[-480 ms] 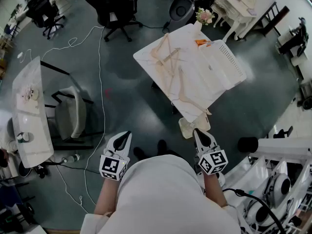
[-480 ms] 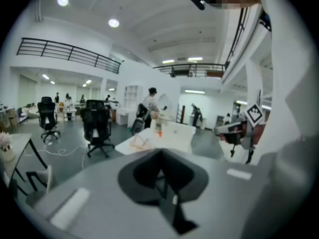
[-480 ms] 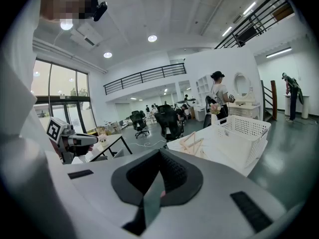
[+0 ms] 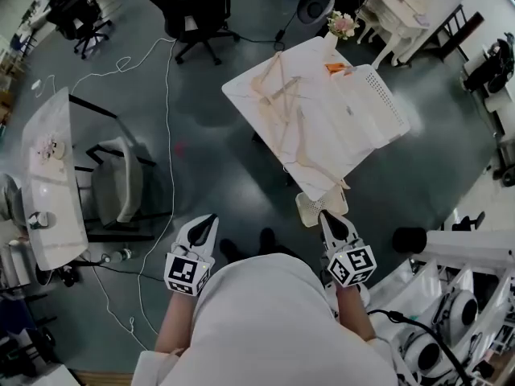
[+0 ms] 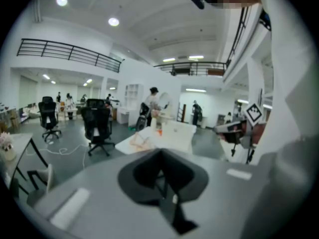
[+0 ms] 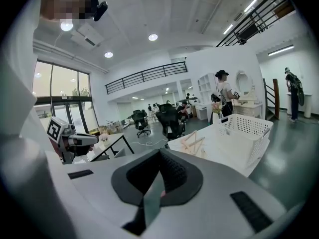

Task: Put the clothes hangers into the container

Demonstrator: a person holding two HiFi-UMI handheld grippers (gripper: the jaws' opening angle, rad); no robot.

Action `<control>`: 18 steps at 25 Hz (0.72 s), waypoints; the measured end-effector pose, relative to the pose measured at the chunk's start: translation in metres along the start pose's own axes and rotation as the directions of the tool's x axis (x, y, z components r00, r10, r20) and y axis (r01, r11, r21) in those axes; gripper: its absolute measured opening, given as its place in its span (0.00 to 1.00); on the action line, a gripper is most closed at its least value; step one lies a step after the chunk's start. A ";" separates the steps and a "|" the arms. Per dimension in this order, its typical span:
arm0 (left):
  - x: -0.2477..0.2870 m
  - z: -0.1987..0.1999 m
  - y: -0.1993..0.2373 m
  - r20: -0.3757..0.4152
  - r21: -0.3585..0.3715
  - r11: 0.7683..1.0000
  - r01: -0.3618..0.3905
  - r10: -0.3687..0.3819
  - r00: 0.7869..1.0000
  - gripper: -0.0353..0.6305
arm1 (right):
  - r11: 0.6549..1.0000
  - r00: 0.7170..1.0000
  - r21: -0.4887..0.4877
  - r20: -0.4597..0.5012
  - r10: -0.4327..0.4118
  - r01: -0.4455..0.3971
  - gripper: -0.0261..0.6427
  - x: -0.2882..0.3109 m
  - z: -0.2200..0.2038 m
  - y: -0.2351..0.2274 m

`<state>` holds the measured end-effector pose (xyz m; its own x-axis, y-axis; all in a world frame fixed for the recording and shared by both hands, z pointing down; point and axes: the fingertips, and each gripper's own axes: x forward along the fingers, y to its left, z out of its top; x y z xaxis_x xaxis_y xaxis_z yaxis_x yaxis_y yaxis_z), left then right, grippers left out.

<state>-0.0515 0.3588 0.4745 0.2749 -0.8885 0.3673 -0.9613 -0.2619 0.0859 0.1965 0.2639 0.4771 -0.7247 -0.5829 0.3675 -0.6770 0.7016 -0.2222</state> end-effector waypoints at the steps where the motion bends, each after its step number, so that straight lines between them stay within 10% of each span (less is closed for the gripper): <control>1: 0.001 0.000 -0.001 -0.002 0.000 1.000 0.000 0.000 1.000 0.05 | 1.000 1.000 0.004 -0.001 0.002 -0.002 0.04 0.000 0.000 -0.001; 18: 0.049 0.009 -0.029 -0.002 -0.023 1.000 -0.016 0.016 1.000 0.05 | 0.997 0.998 0.037 -0.018 0.062 -0.062 0.04 0.008 -0.003 -0.053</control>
<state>-0.0097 0.3198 0.4820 0.2598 -0.8919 0.3702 -0.9657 -0.2393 0.1011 0.2275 0.2233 0.4946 -0.7631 -0.5307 0.3689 -0.6354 0.7205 -0.2778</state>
